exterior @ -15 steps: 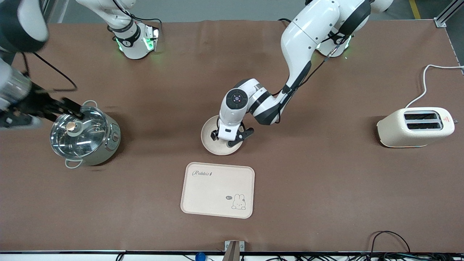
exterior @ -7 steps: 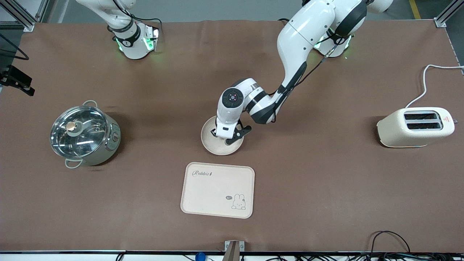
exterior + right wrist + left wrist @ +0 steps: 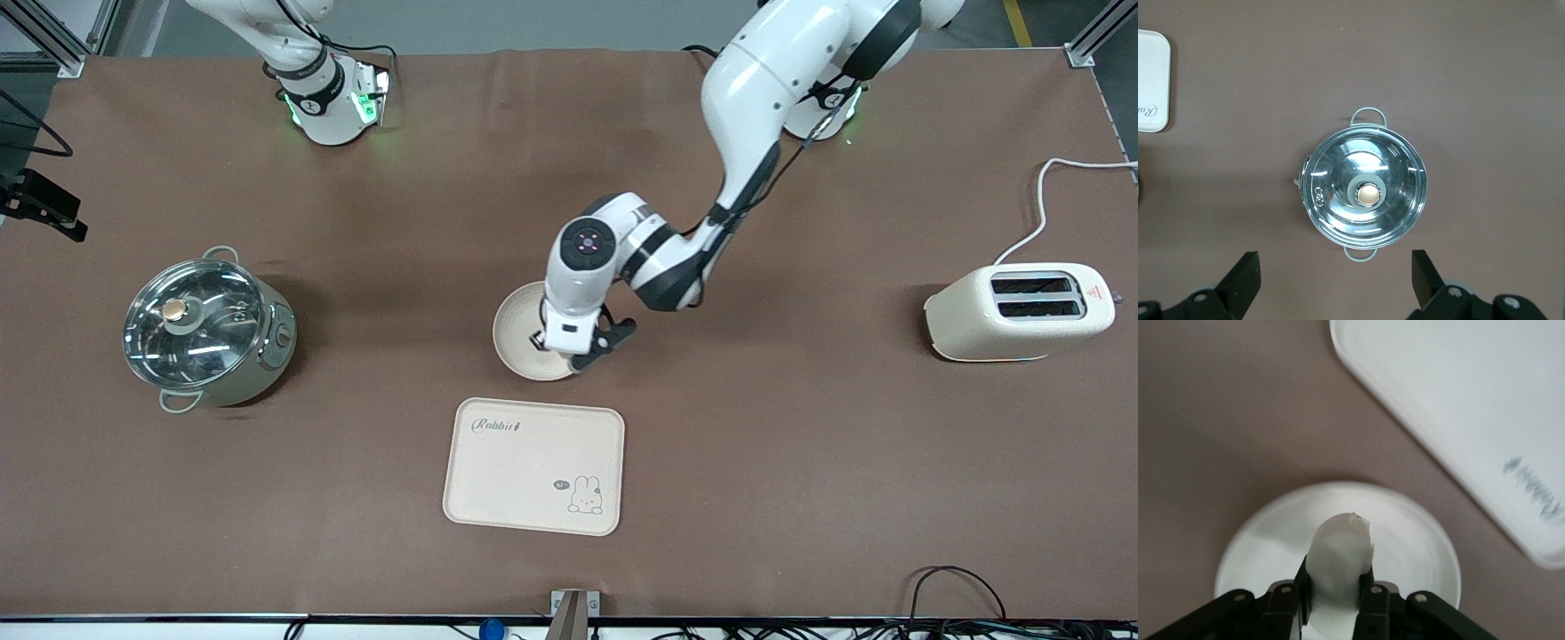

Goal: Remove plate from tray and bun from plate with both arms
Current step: 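Lift the bun and carry it toward the toaster with the left gripper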

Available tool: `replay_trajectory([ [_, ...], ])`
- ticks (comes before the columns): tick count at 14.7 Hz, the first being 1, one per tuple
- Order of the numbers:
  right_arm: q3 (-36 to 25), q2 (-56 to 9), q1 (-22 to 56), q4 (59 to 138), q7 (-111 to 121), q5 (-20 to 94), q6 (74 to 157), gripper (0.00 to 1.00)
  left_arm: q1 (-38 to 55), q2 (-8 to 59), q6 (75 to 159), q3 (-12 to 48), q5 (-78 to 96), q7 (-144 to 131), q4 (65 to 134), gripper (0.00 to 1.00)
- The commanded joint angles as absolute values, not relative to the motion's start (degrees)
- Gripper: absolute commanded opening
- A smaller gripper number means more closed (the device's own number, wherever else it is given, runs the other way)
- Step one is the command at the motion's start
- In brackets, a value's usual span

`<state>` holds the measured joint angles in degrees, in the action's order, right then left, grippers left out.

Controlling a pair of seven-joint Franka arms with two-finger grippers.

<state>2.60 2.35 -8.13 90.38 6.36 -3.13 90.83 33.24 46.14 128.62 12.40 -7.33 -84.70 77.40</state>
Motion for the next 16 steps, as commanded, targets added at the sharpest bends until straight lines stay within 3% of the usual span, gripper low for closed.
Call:
replay_trajectory([
  [1,2.81,1.58,-9.49,89.03,6.33,-1.23,90.61,1.00,25.78,40.70,121.23,12.66,-11.06,-84.91,79.80,0.31],
  [4,2.81,1.50,-9.58,88.95,6.33,-1.14,90.79,1.00,16.82,38.86,117.08,13.18,-13.18,-77.55,81.29,0.33],
  [12,2.90,1.05,-9.32,88.86,6.33,-0.44,90.44,1.00,0.89,40.51,120.14,13.54,-13.18,-59.77,89.56,0.35],
  [15,2.90,1.05,-9.23,88.86,6.33,-0.44,90.18,1.00,-0.17,42.27,120.94,13.54,-13.18,-59.33,89.56,0.42],
  [16,2.90,1.05,-9.14,88.86,6.33,-0.44,90.26,1.00,-0.35,42.45,121.02,13.54,-13.18,-59.24,89.56,0.51],
])
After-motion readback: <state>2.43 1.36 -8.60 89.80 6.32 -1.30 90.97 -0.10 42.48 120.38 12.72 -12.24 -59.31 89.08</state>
